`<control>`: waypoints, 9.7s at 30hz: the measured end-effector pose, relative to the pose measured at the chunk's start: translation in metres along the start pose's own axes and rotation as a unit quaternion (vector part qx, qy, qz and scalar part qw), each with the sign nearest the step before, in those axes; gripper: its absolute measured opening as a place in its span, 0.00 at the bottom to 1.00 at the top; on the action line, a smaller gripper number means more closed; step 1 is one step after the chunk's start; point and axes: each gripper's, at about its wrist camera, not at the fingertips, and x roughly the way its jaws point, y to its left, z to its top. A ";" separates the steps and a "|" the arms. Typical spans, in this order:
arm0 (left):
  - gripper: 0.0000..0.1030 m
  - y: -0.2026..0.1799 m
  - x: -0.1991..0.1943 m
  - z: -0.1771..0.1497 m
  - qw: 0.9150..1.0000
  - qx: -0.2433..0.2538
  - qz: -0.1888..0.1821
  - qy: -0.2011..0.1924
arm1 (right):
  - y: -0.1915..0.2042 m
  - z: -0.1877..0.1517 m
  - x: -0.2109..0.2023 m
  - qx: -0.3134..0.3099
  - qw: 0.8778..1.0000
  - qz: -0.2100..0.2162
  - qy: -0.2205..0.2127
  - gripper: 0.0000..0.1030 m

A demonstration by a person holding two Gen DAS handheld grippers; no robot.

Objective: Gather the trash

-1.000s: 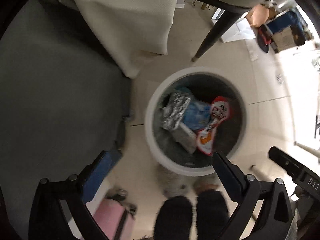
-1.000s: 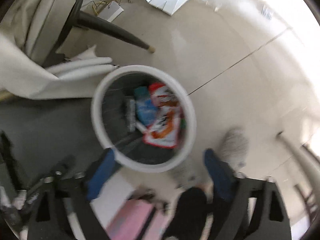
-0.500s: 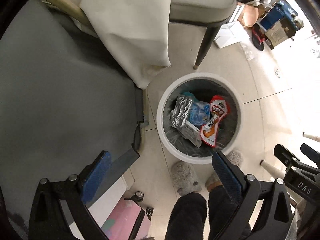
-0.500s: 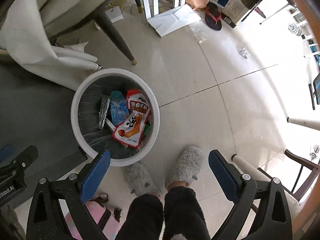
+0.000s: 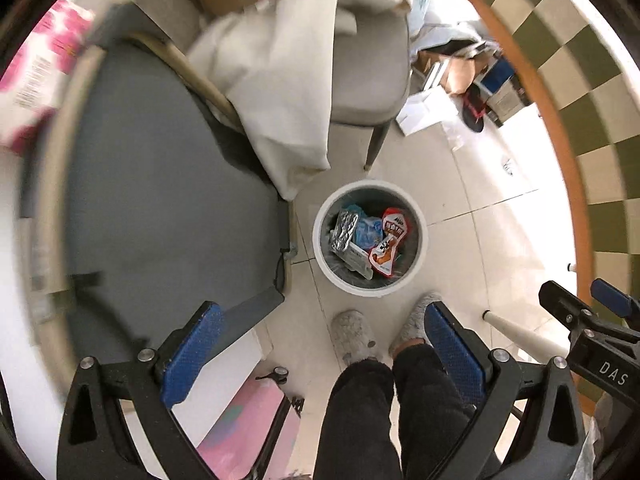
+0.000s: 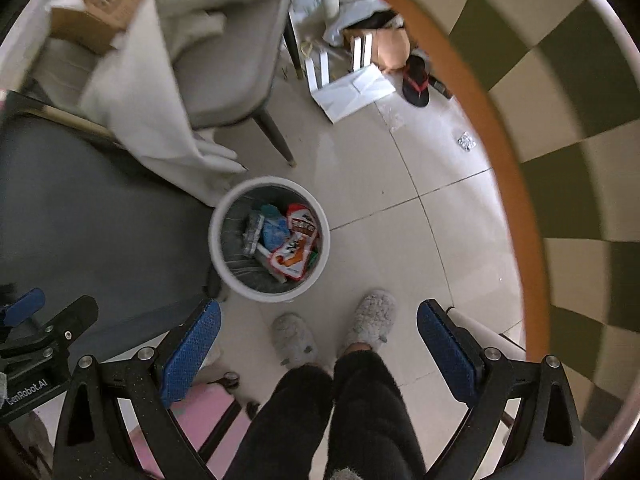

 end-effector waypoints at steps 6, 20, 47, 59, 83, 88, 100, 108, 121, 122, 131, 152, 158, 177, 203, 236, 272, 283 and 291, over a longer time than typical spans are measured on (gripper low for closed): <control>1.00 -0.012 -0.098 0.005 0.998 0.032 0.014 -0.058 | -0.013 -0.004 -0.099 0.048 0.998 0.041 -0.005 0.97; 1.00 -0.234 -0.223 0.089 0.977 0.154 -0.026 -0.145 | -0.240 0.035 -0.263 0.213 0.972 -0.010 -0.096 0.97; 1.00 -0.702 -0.122 0.309 0.986 0.065 -0.120 0.100 | -0.688 0.285 -0.194 0.211 0.974 -0.083 -0.019 0.95; 0.61 -0.730 -0.110 0.305 0.978 0.178 -0.084 0.066 | -0.708 0.258 -0.208 0.257 0.965 -0.030 -0.035 0.84; 0.46 -0.695 -0.106 0.227 0.958 0.285 -0.036 0.005 | -0.718 0.280 -0.184 0.148 0.986 -0.077 -0.014 0.97; 0.46 -0.645 -0.110 0.210 0.954 0.300 -0.022 -0.009 | -0.708 0.266 -0.187 0.209 0.978 -0.022 -0.012 0.90; 0.46 -0.527 -0.102 0.111 0.945 0.326 0.007 0.015 | -0.590 0.170 -0.179 0.260 0.963 0.074 0.004 0.91; 0.46 -0.529 -0.091 0.104 0.945 0.326 0.022 0.006 | -0.569 0.192 -0.163 0.200 0.979 -0.025 -0.002 0.93; 0.45 -0.519 -0.136 0.116 0.946 0.319 -0.021 -0.059 | -0.536 0.173 -0.193 0.234 0.971 -0.025 -0.048 0.86; 0.45 -0.513 -0.143 0.115 0.945 0.319 -0.024 -0.067 | -0.531 0.169 -0.196 0.239 0.969 -0.020 -0.052 0.86; 0.45 -0.428 -0.207 0.117 0.947 0.292 -0.057 -0.121 | -0.454 0.110 -0.236 0.254 0.963 0.012 -0.091 0.86; 0.45 -0.065 -0.014 0.067 0.980 0.121 -0.136 0.083 | -0.084 0.024 -0.088 0.178 0.982 0.055 0.010 0.86; 0.46 -0.038 0.134 0.067 0.961 0.030 -0.202 0.186 | -0.060 0.026 0.041 0.169 0.982 0.046 0.076 0.86; 0.94 0.019 0.314 0.053 0.991 -0.040 -0.050 0.119 | -0.018 0.045 0.341 0.128 0.973 0.103 0.160 1.00; 0.94 0.031 -0.185 0.010 0.996 0.010 -0.089 -0.024 | 0.019 -0.004 -0.206 0.003 0.999 0.042 0.012 1.00; 0.97 0.058 -0.358 -0.052 0.968 -0.025 -0.214 -0.128 | 0.042 -0.052 -0.428 -0.078 0.986 0.127 -0.067 1.00; 0.97 0.048 -0.357 -0.058 0.971 -0.015 -0.212 -0.114 | 0.044 -0.059 -0.424 -0.089 0.985 0.138 -0.047 1.00; 0.97 0.051 -0.358 -0.045 0.970 0.003 -0.214 -0.116 | 0.040 -0.064 -0.424 -0.076 0.986 0.140 -0.051 1.00; 0.97 0.050 -0.359 -0.043 0.970 0.008 -0.214 -0.117 | 0.036 -0.066 -0.425 -0.077 0.986 0.141 -0.050 1.00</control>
